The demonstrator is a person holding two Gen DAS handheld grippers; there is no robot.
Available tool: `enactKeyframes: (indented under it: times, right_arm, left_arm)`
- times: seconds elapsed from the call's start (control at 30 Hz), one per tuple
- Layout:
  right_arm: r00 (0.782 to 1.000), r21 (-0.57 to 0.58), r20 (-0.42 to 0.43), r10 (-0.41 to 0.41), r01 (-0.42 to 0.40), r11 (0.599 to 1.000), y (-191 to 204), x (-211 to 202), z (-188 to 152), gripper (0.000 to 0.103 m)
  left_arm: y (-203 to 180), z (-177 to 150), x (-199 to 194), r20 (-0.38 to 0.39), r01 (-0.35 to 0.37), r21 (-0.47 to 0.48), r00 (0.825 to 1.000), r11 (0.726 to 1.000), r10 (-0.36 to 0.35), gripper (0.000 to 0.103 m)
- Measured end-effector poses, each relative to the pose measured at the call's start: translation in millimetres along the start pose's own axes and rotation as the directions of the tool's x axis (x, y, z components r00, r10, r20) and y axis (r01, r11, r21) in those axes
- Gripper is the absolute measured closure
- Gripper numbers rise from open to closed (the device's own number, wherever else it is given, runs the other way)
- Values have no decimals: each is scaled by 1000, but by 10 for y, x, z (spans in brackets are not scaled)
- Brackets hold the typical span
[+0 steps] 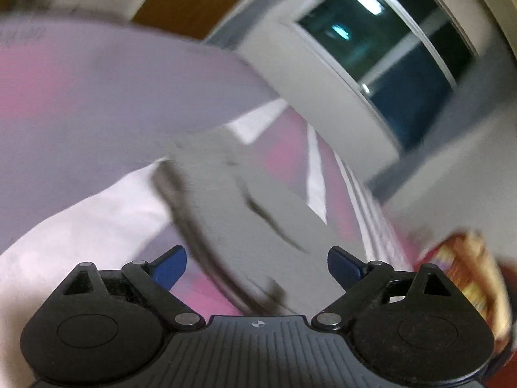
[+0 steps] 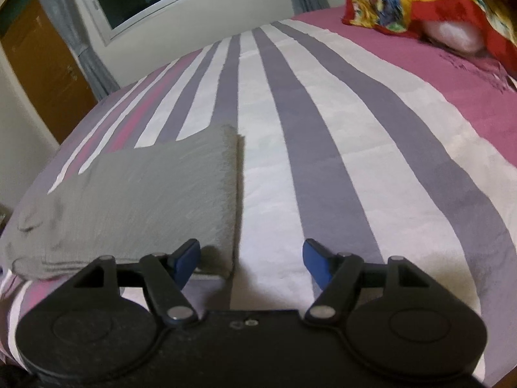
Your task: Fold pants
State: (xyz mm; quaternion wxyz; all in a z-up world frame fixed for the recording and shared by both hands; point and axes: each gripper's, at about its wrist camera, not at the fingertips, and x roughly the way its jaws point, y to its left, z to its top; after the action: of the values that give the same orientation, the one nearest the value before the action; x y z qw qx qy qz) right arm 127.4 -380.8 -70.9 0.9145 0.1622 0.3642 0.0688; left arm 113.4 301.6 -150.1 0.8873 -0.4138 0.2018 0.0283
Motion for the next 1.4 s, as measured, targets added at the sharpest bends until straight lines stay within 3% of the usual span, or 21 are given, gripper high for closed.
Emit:
enactKeyframes:
  times: [0.07,0.17,0.27,0.3,0.4,0.5,0.53,0.6,0.67,0.7,0.77,0.93,1.0,1.07,1.2,1.27,1.4]
  right_arm:
    - [1000,5,-3,-3,3,1000,-4,9,2,33]
    - [1000,-14,-2,-20,20,1000,37,7,-8,32]
    - [999,-37,-3,-41,41,998,84,13,-19,31]
    - [999,-43,-3,-49,49,998,92,18,-14,30]
    - [997,-71,-3,-78,78,994,145,37,-12,29]
    - [994,-107,0,-106,105,989,202,56,-22,28]
    - [994,-112,0,-111,110,988,210,63,-23,28]
    - [993,-115,2,-114,114,987,206,75,-22,27]
    - [993,-109,1,-114,113,988,191,92,-18,26]
    - [994,-106,0,-114,113,988,188,104,-10,25]
    - [993,-91,5,-115,115,989,186,122,3,25]
    - [995,-53,12,-100,101,993,132,95,11,26]
    - [994,-47,25,-102,103,994,100,61,27,27]
    - [992,-31,40,-116,118,993,14,32,65,26]
    - [986,11,61,-158,158,987,-175,4,139,27]
    - [985,31,70,-159,157,987,-269,-27,146,27]
    - [983,51,81,-163,159,986,-408,-65,149,27]
  left_arm:
    - [312,56,179,-35,62,-123,997,990,-67,10]
    - [504,161,430,-54,185,-151,979,971,-195,10]
    - [586,268,697,-45,257,-175,962,950,-268,15]
    - [619,282,783,-33,275,-190,958,942,-286,25]
    - [736,271,967,24,325,-243,944,914,-329,37]
    - [772,255,972,89,426,-268,904,864,-418,37]
    - [772,245,957,100,440,-260,898,860,-429,37]
    - [805,234,1006,85,416,-238,909,878,-408,40]
    - [679,296,1124,30,309,-184,950,933,-309,47]
    - [609,341,1173,5,250,-146,968,957,-252,60]
    - [511,372,1250,-20,164,-104,986,981,-166,65]
    - [426,411,1177,-15,171,-106,985,980,-174,71]
    - [370,404,1119,-4,163,-64,986,984,-164,72]
    - [415,424,1123,-40,76,-36,996,996,-77,72]
    - [232,450,1179,-39,32,-12,999,999,-32,72]
    - [161,487,1152,-26,41,-34,999,999,-42,73]
    - [-321,612,1079,6,133,50,991,990,-134,73]
